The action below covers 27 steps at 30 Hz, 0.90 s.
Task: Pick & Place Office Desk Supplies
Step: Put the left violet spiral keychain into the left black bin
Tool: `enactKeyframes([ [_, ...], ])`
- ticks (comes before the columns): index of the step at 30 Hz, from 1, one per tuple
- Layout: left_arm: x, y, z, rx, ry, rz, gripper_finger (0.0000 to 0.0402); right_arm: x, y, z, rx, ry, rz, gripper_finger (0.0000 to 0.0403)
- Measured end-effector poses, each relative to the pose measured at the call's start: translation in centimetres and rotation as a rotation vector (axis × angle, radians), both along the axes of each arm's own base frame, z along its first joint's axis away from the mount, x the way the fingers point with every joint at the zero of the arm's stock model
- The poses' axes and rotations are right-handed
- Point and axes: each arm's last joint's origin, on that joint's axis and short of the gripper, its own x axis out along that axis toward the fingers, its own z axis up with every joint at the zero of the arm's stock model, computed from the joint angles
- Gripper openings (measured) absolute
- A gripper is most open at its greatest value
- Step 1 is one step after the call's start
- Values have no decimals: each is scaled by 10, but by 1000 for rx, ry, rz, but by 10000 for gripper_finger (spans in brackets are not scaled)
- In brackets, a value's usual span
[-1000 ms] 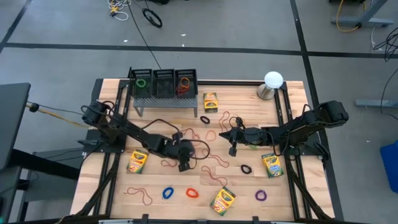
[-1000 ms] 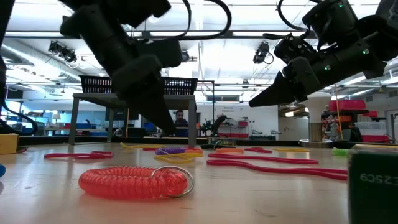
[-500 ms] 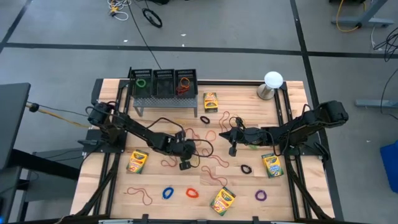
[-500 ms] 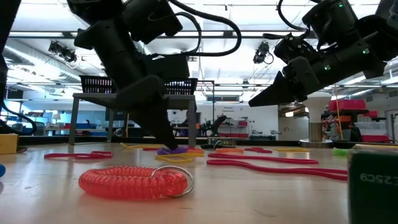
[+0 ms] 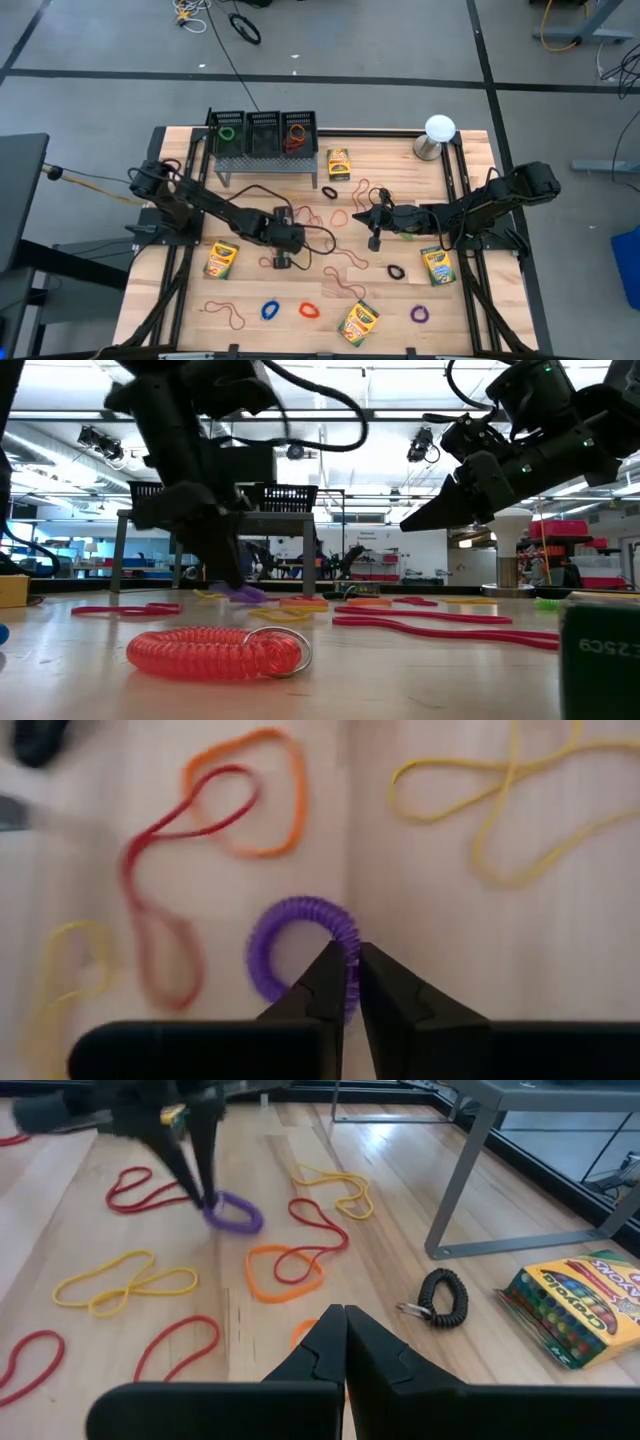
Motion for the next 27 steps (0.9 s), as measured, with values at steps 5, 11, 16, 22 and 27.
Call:
enactKeyframes([
  [5,-25,8,47,45,-53,24,15,0,0,0,0,4,0,5],
  [11,-72,23,116,52,-266,93,4,0,0,0,0,5,0,5],
  [16,-111,35,150,64,-389,137,5,0,0,0,0,5,0,5],
  [22,-106,38,122,-24,-268,173,36,0,0,0,-1,5,0,5],
  [27,-80,45,63,-108,-137,217,93,0,0,0,-1,5,0,5],
])
